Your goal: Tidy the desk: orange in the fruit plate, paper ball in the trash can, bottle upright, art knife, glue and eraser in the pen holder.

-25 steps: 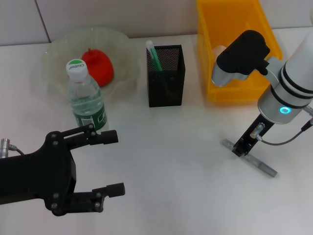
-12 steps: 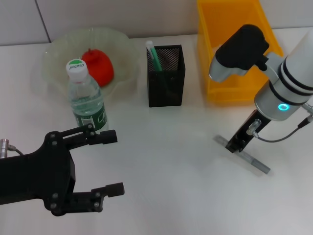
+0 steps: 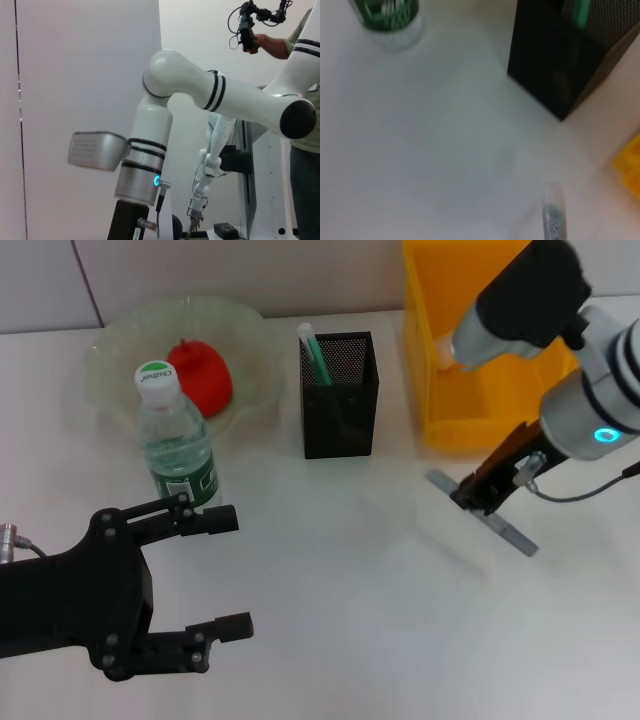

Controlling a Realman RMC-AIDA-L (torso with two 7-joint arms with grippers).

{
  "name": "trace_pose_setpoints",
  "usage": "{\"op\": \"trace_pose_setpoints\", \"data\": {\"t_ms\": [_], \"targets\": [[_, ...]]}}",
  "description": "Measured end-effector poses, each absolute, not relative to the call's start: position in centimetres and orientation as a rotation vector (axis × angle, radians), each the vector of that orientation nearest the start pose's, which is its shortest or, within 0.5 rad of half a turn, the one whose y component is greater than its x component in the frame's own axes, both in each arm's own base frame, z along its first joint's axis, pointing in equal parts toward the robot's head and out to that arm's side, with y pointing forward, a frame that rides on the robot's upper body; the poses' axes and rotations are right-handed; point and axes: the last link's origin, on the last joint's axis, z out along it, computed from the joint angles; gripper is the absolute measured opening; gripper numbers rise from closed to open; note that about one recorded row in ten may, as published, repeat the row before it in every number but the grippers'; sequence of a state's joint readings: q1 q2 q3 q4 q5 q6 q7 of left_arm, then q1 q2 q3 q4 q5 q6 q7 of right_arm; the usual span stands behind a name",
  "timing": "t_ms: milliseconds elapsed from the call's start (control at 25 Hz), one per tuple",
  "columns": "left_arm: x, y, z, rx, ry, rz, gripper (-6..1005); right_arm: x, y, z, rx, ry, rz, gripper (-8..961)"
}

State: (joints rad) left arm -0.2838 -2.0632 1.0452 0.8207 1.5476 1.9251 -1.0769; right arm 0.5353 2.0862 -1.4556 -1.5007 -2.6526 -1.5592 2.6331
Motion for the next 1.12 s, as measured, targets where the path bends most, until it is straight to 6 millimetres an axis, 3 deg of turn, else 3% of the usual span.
{"op": "trace_pose_setpoints", "data": {"t_ms": [680, 920, 1120], "targets": [[-23.1, 24.7, 1.8, -2.830, 0.041, -1.185, 801, 14.9, 31.6, 4.0, -2.572, 0.663, -0.015, 114], [-23.0, 24.6, 1.8, -2.833, 0.040, -1.191, 801, 15.5, 31.3, 6.0, -2.574, 0.590, 0.258, 115], [-23.0, 24.6, 1.8, -2.833, 0.038, -1.193, 801, 16.5, 31.3, 6.9, -2.577, 0.541, 0.389, 113]]}}
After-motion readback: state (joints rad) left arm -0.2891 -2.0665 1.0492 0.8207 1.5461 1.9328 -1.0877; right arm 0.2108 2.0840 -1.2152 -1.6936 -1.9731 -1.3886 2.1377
